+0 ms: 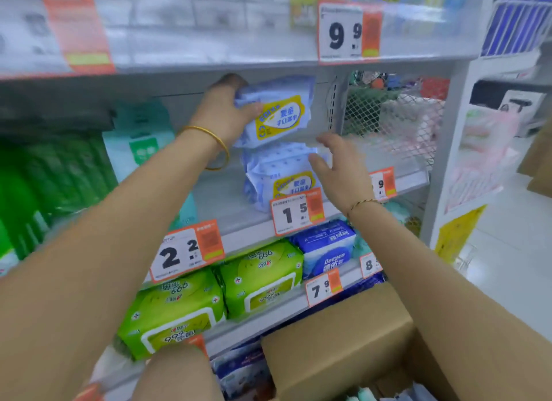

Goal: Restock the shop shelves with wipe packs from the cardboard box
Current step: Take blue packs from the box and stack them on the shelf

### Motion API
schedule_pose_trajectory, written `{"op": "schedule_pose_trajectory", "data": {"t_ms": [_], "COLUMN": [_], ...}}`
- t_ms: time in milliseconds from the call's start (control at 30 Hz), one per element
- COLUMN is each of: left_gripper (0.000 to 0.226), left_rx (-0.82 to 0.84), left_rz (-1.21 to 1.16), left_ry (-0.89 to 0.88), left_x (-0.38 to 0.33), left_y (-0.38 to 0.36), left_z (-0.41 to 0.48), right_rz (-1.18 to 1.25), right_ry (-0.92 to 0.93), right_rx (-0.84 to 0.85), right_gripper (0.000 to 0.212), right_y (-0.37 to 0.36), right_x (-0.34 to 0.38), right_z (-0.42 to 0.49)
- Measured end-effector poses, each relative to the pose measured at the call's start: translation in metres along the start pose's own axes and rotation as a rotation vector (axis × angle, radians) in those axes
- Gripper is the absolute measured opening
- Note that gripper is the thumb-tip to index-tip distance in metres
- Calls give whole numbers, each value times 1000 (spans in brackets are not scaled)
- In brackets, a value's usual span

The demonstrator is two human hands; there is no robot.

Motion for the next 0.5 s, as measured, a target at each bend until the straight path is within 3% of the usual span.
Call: {"op": "schedule_pose_trajectory", "data": {"t_ms": [200,367,433,500], "left_gripper": [34,32,31,16], "left_rx": [-52,228,325,420], "left_rz": [172,405,358,242], "left_ry": [190,287,341,408], "left_x": [29,51,57,61], "left_y": [-43,-70,-73,-74], "left_z": [58,67,62,58], "right_rz": [-199,-216,-215,-213], "right_ry": [18,59,77,85], "right_rx": [99,81,75,69], "right_gripper": [25,23,23,24], "right_y": [-21,-21,-22,-22], "right_x": [-1,-6,-7,-8], "right_z": [5,4,3,3]}}
Point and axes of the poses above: each hand's wrist, its own z-axis towards the middle knuckle, its own y-axis out of the back of the hand, x = y × z, the point moved 2 cm from there along z, towards the middle knuckle, and after that the axes turned 15 degrees about y, right-handed, at the moved point
